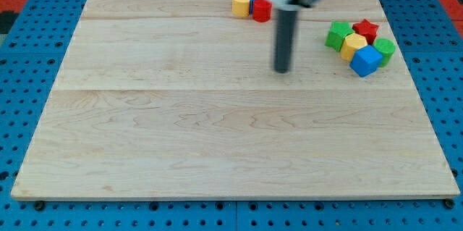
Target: Place the green circle at the top left corner of the board
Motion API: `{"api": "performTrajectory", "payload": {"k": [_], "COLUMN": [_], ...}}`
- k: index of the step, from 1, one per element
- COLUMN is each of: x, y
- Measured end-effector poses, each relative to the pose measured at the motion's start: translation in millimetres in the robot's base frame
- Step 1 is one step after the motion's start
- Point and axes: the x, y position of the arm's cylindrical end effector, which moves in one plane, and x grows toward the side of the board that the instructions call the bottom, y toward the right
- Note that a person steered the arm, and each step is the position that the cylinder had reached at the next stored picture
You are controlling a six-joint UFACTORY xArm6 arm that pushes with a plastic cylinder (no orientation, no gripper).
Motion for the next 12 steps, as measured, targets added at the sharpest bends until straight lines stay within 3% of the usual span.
{"api": "performTrajectory", "payload": {"k": [1, 2, 3, 4, 6, 10, 12], "x": [16.3, 105.3, 118.4, 86.4, -12.3, -19.7, -35.3], "y": [86.8, 91.2, 159.9, 214.2, 212.1, 136.8, 152.1]}}
